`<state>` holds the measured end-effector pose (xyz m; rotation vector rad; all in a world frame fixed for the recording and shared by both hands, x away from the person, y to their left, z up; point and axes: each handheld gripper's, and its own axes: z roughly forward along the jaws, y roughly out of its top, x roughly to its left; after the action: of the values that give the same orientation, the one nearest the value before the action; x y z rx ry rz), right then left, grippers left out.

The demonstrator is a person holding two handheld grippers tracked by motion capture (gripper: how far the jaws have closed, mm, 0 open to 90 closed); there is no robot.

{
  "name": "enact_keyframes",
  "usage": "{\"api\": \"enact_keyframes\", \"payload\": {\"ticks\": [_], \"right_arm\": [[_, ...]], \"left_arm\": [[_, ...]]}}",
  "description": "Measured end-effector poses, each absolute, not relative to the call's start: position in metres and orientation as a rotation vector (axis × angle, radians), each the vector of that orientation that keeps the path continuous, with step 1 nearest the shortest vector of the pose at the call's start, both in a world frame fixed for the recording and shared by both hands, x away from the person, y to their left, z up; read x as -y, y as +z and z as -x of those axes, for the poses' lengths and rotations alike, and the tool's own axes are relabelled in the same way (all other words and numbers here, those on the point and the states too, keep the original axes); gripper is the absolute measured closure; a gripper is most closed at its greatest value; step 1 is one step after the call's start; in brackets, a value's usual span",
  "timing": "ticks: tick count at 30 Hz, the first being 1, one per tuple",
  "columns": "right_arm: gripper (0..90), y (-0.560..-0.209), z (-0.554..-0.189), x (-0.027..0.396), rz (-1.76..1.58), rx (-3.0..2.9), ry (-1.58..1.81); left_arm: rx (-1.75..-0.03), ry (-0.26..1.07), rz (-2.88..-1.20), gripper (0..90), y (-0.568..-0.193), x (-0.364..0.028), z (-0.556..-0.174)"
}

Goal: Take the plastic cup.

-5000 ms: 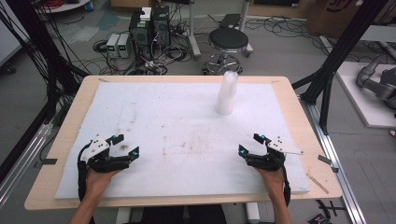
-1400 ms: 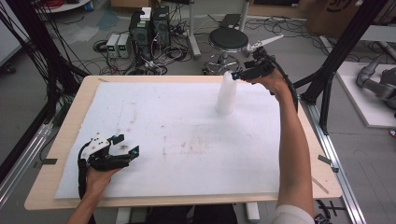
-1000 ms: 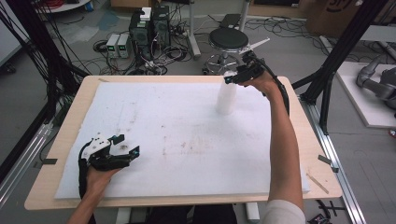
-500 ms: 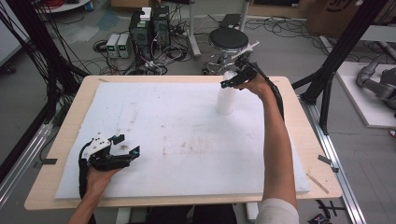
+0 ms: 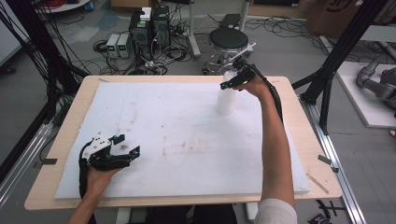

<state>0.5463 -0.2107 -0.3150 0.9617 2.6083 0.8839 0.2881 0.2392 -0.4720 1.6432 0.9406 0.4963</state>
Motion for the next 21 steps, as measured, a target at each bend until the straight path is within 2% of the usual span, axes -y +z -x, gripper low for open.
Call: {"api": "enact_keyframes", "payload": {"ticks": [21], "right_arm": [[36.9,-0.3120,-0.5439,0.2097,-0.963,-2.582,0.876]], "left_arm": [[-0.940,0.498,-1.643,16.2,-0.4721,-0.2392,-0.2881]]}}
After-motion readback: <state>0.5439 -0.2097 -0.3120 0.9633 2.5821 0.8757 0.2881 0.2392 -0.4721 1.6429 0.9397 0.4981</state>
